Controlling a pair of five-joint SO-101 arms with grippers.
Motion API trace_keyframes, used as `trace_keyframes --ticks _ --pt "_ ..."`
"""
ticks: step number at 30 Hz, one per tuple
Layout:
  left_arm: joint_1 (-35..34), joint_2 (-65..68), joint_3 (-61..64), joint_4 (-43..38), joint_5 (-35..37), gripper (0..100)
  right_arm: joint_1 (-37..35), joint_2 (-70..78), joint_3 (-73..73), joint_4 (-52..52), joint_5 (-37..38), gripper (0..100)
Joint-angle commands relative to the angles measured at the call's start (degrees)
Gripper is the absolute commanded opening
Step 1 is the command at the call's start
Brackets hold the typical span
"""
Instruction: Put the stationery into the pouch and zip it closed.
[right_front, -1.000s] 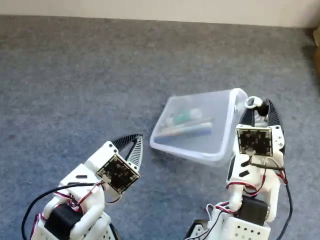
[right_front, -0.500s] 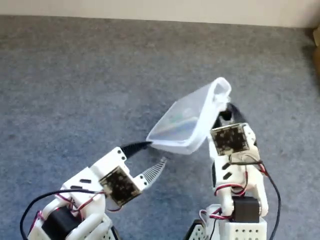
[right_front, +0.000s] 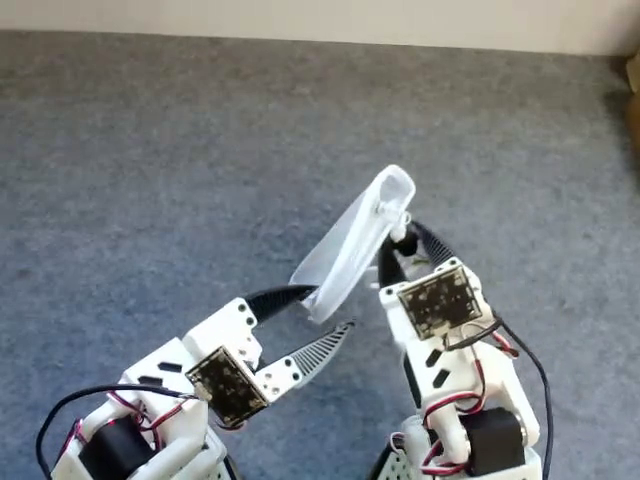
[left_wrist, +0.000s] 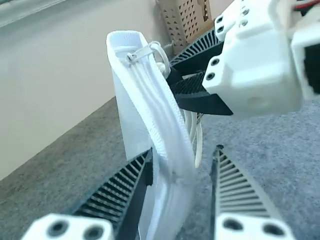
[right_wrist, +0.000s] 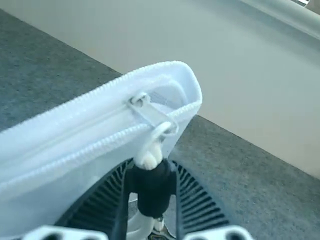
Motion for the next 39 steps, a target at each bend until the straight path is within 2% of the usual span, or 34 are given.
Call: trace_keyframes --ticks 1,4,9,15,21,27,34,39 --pt "0.7 0.3 2.1 -4.5 0.5 19 -2.8 0.0 -1.5 2.5 -0.5 0.5" --pt "-2.1 0.2 3.2 -6.6 0.7 17 -2.8 0.0 -1.5 3.4 -0.4 0.5" --pt "-3.5 0.2 3.4 -8.4 0.4 0 -2.5 0.0 -1.5 3.1 -0.3 0.5" --pt "-5.1 0.1 2.8 -5.7 0.4 1 0.7 0.0 -1.3 0.7 -0.3 0.5" --pt "-11.1 0.1 -1.5 1.4 -0.9 1 8.7 0.0 -0.9 -5.6 -0.3 0.5" --pt "-11.9 0.1 -4.9 5.4 -3.0 0 17.3 0.4 -0.7 -9.6 -0.2 0.5" --pt "-12.0 0.1 -5.0 6.1 -3.2 0 18.6 0.5 -0.7 -9.6 0.3 0.5" --pt "-12.0 0.1 -4.9 6.1 -3.2 0 18.8 0.5 -0.7 -9.6 4.3 0.5"
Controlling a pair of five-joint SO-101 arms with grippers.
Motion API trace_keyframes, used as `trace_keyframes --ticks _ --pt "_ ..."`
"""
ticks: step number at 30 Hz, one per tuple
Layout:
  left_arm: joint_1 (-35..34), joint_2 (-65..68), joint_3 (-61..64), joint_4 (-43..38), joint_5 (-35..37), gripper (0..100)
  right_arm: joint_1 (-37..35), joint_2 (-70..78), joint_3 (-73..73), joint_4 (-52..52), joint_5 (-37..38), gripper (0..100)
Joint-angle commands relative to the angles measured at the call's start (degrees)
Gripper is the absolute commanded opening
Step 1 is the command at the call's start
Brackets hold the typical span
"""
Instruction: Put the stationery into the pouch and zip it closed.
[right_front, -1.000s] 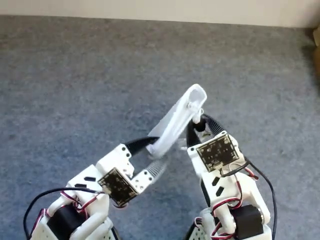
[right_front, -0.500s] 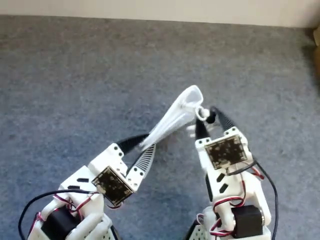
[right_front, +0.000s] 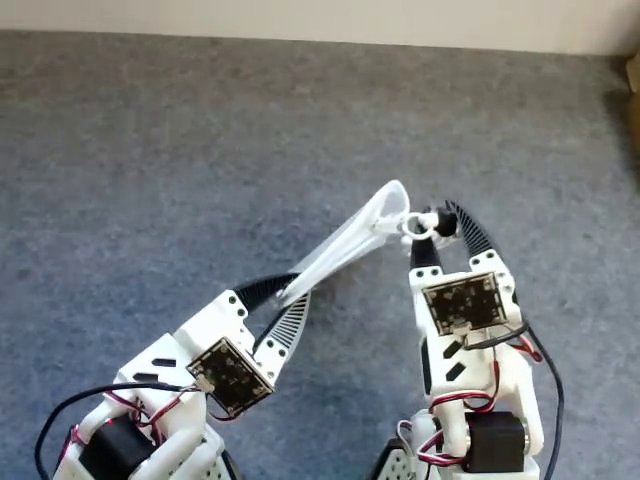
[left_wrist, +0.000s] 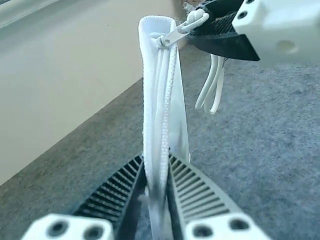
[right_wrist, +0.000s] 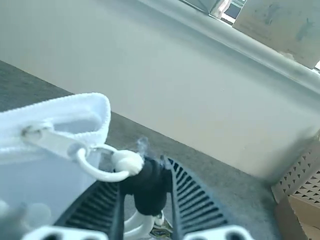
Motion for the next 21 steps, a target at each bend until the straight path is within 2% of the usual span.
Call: trace_keyframes --ticks 1,5,12,21 --pt "-2.4 -0.6 -3.6 2.5 -0.4 0 4.6 0.5 -0.5 -1.8 1.8 0.5" --pt "-2.4 -0.6 -3.5 2.5 -0.4 0 8.5 0.5 -0.5 -2.2 2.1 0.5" --pt "-2.4 -0.6 -3.4 2.5 -0.4 0 16.7 0.6 1.5 -9.0 2.1 0.5" --pt "-2.4 -0.6 -3.2 2.5 -0.4 0 17.7 0.0 1.1 -8.8 1.8 0.5"
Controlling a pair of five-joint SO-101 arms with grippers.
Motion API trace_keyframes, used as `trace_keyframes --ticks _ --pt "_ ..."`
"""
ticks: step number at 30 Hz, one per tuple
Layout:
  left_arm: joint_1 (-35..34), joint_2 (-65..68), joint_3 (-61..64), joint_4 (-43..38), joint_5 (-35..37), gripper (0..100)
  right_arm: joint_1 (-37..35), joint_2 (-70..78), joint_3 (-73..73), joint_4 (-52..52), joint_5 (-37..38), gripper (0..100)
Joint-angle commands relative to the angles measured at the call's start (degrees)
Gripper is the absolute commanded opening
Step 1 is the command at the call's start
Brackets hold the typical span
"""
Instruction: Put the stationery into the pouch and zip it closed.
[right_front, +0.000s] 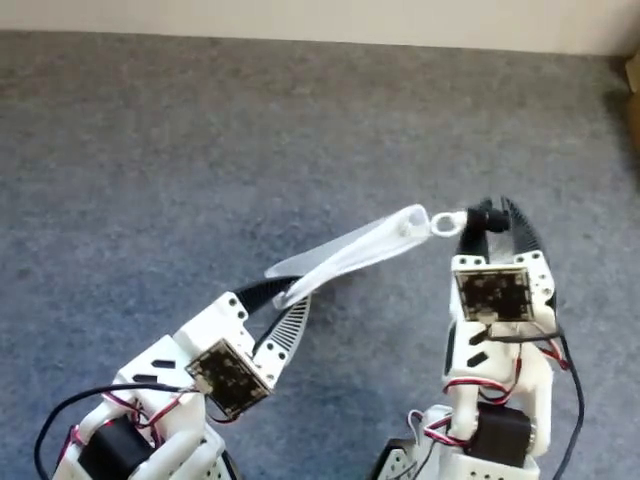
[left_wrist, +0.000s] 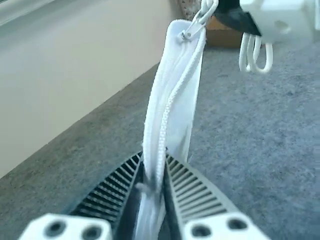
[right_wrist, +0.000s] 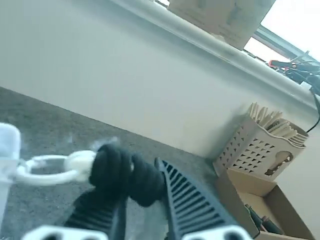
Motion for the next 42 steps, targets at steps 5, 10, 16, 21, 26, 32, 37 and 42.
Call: trace_keyframes --ticks 5,10,16,21,26,32,37,42 --pt "-2.5 -0.3 -2.9 1.5 -0.4 0 3.8 -0.2 -0.7 -2.5 0.3 0.5" --pt "-2.6 -0.3 -2.9 1.4 -0.4 0 3.6 -0.3 -1.0 -2.5 0.3 2.7" --pt "-2.6 -0.3 -2.9 1.3 -0.3 0 1.2 -0.3 -0.7 -2.5 0.2 14.7" --pt "-2.6 -0.3 -2.9 1.2 -0.2 0 -4.7 -0.3 -0.6 -2.5 0.2 14.9" --pt "-6.5 -0.3 -2.8 1.1 0.0 1 -10.3 -0.3 -0.5 -0.5 0.2 14.9" --pt "-8.8 -0.3 0.7 -1.1 -0.1 1 -20.8 -0.3 1.6 3.0 0.2 14.9" --pt "-12.8 -0.3 6.2 -10.1 -0.3 1 -27.3 -0.3 5.1 2.9 0.2 14.9" --pt "-13.8 -0.3 9.8 -15.6 -0.4 1 -33.5 -0.3 7.3 2.9 0.2 14.9"
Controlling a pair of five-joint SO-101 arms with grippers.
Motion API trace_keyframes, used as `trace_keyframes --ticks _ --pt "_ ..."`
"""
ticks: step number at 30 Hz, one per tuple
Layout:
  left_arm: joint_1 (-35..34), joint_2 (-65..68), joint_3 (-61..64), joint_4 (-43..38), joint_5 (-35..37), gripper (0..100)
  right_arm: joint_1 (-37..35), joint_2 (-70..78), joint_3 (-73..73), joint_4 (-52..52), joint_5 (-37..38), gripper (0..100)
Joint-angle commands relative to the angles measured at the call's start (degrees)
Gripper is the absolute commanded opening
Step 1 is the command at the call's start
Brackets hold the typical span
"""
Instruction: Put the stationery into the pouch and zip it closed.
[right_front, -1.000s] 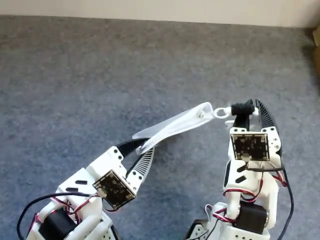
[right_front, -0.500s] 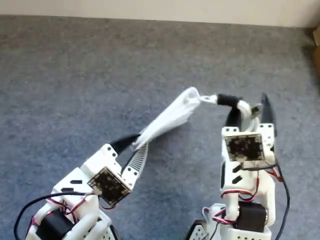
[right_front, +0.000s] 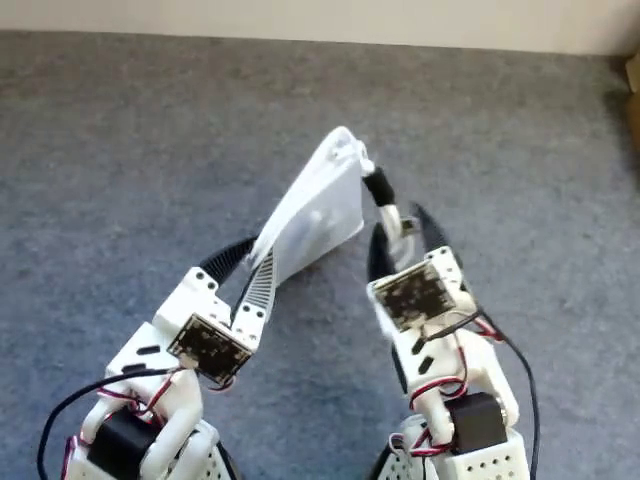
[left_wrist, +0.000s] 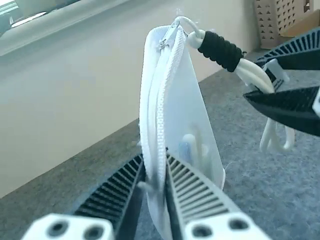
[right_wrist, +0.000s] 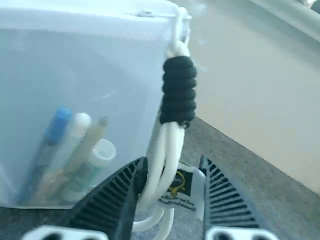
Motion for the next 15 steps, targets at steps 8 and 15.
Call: trace_keyframes --ticks 8,15 --pt "-1.8 0.2 5.5 -5.6 -0.2 14 -9.0 -0.1 7.6 -8.1 0.5 14.9" --pt "-6.8 0.2 14.5 -22.0 -0.2 15 -9.0 -0.1 21.3 -28.3 0.5 14.9"
